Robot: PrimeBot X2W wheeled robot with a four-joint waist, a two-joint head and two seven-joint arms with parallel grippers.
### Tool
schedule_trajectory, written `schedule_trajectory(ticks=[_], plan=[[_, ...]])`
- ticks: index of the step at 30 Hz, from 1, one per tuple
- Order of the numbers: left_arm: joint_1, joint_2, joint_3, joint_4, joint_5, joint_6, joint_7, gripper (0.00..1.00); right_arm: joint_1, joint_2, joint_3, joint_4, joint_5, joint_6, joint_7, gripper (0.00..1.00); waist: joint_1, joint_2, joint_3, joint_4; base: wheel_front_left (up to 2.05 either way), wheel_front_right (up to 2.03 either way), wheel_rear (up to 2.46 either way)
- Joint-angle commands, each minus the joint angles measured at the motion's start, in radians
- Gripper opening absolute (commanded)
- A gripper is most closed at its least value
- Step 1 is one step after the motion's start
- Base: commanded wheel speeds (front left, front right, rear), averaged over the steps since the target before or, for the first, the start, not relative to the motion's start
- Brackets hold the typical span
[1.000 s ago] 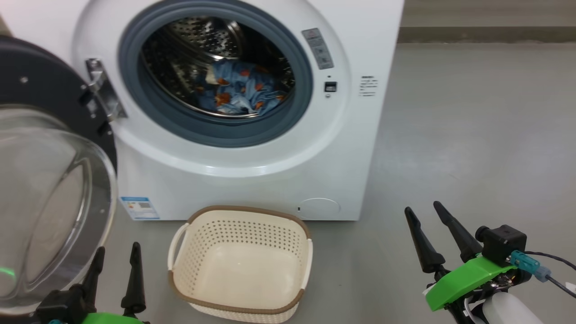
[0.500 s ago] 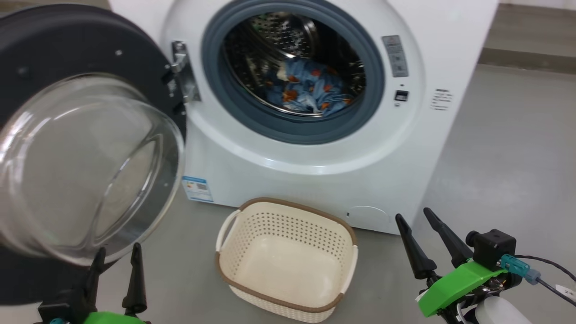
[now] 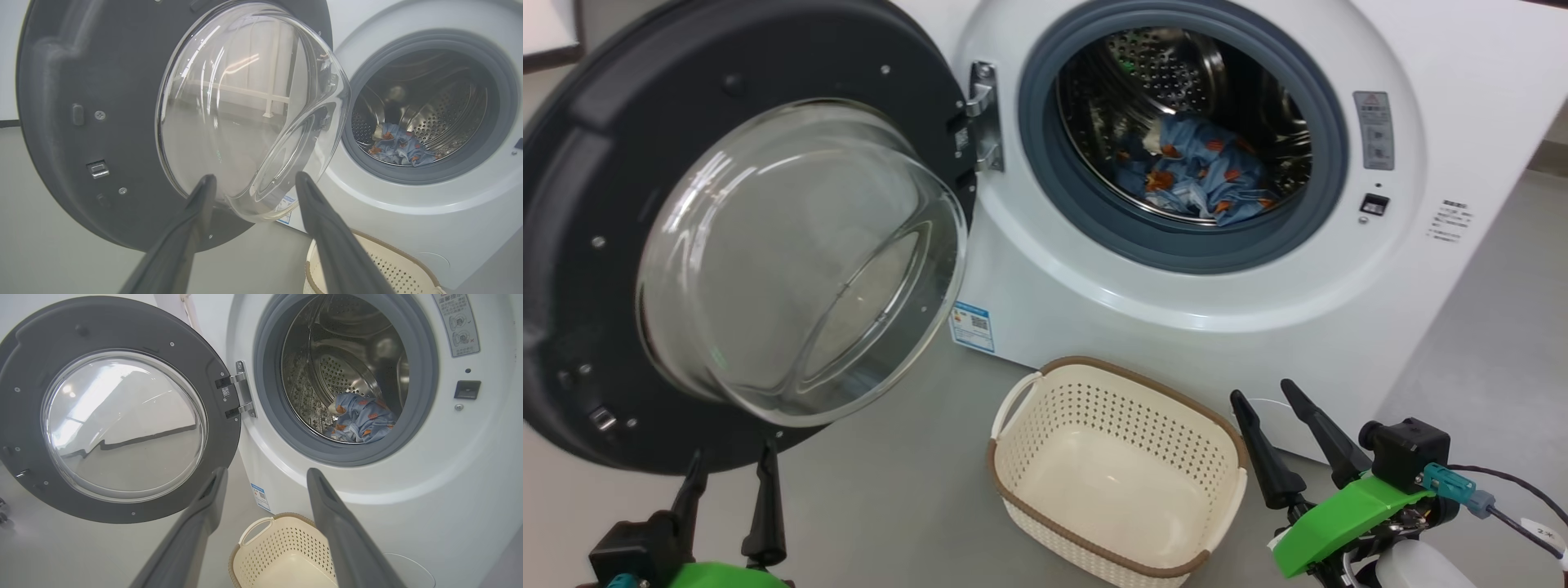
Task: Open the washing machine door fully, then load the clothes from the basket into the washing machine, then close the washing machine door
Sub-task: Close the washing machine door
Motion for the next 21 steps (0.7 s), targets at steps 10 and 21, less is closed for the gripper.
schedule_trajectory(ticks=[10, 21], plan=[[-0.006, 0.033, 0.042, -0.043, -0.011, 0.017, -0.01, 1.0, -0.021, 0.0, 0.03, -0.023, 0.011, 0.005, -0.008, 1.0, 0.0, 0.0, 0.005, 0.048, 0.0, 0.0, 0.0], [0.001, 0.038, 0.045, -0.057, -0.014, 0.028, -0.016, 1.0, -0.034, -0.003, 0.045, -0.017, 0.019, 0.005, -0.008, 1.0, 0.0, 0.0, 0.008, 0.05, 0.0, 0.0, 0.0]])
